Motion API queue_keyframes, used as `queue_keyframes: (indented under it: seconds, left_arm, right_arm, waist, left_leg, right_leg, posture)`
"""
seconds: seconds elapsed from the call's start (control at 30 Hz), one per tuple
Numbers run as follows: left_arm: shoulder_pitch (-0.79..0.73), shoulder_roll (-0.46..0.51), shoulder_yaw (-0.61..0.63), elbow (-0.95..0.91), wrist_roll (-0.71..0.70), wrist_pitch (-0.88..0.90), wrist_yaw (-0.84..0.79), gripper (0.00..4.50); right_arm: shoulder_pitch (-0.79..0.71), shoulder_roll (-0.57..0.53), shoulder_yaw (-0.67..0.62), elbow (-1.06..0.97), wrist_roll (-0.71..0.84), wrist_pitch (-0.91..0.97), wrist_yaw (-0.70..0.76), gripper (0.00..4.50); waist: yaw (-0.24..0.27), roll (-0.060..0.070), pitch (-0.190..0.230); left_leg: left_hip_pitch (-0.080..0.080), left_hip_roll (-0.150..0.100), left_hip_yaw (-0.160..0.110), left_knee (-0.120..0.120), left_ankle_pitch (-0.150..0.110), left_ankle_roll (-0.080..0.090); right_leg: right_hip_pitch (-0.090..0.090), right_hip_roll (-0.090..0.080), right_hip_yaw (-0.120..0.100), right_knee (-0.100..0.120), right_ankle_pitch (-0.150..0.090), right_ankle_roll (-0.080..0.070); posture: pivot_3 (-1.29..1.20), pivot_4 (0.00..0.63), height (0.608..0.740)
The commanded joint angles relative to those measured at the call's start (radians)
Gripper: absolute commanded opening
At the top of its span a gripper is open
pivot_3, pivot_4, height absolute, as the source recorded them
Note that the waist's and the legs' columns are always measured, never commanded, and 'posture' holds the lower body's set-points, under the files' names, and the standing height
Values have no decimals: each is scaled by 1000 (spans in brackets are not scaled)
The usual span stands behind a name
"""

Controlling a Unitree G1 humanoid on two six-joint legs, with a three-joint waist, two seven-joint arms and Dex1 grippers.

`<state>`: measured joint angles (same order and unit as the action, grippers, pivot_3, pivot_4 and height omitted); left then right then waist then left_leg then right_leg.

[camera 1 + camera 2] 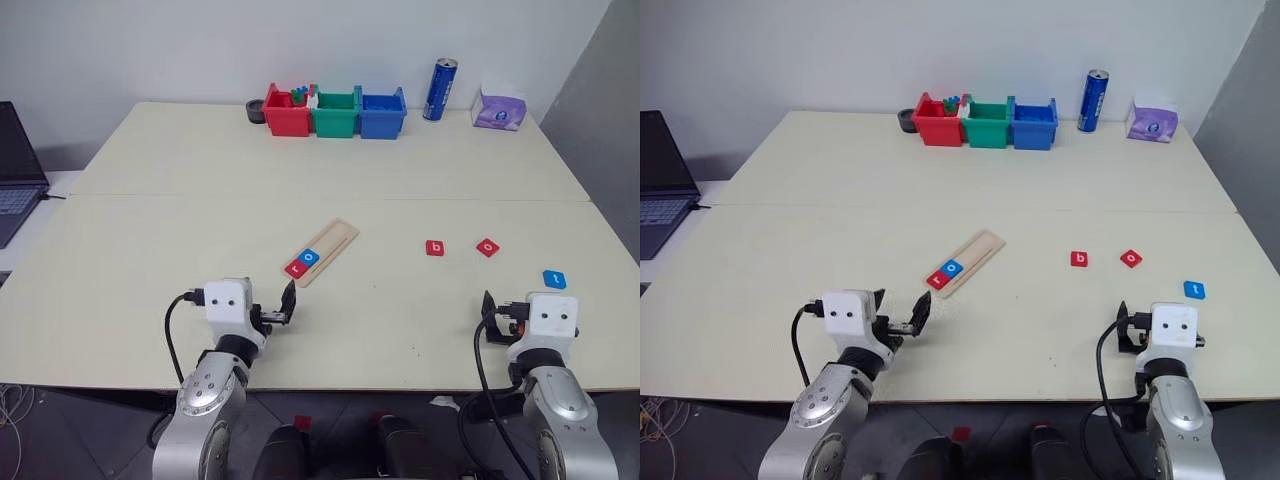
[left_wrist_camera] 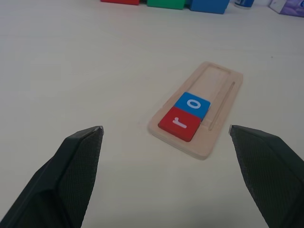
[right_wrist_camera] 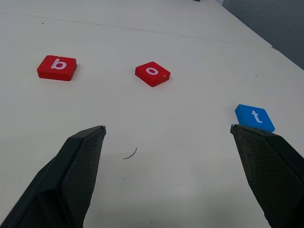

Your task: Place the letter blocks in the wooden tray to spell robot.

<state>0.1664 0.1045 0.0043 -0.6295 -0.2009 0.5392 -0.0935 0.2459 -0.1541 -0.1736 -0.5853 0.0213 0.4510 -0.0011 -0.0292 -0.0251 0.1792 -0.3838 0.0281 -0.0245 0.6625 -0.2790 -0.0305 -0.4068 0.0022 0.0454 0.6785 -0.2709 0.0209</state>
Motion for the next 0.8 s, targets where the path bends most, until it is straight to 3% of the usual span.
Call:
queue_keyframes:
  seconds: [0.03, 0.8]
  left_arm:
    - [-3, -1, -5, -42, -7, 2, 3, 4500]
    - [35, 35, 38, 110, -18, -179, -85, 4500]
  right_arm:
    - [-1, 2, -7, -49, -13, -6, -7, 4474]
    - [-38, -27, -15, -54, -5, 5, 25, 4474]
  waist:
    - [0, 0, 0]
    - [0, 0, 0]
  left_leg:
    - [0, 0, 0, 0, 0, 0]
    - [0, 0, 0, 0, 0, 0]
  right_leg:
    - [0, 0, 0, 0, 0, 0]
    - [0, 0, 0, 0, 0, 0]
  posture:
    - [0, 150, 740]
    - [0, 150, 740]
